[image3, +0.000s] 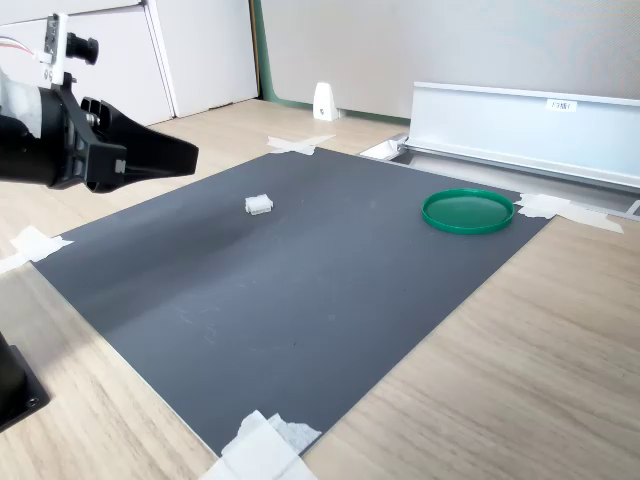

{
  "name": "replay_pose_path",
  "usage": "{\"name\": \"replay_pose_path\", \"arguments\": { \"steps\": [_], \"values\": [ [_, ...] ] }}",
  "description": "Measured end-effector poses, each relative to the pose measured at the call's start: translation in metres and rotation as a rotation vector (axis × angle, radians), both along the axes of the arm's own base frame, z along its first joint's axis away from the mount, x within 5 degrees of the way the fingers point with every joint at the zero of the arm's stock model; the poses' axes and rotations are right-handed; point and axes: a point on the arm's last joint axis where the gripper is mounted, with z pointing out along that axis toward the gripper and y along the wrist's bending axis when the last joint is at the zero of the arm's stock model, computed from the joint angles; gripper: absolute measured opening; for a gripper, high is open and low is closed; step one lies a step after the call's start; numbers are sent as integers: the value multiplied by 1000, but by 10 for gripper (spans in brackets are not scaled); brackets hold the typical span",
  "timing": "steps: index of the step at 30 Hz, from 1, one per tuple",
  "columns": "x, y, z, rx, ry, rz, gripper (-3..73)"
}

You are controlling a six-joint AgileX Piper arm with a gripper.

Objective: Grasp a white terminal and put it on the green lid.

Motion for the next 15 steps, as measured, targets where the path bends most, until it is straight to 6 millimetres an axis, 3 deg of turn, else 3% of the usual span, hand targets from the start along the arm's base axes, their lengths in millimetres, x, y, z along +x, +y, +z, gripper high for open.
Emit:
{"name": "replay_pose_path", "arguments": {
  "steps": [15],
  "values": [
    [1,0,0,-8,24,3,-8]
  ]
}}
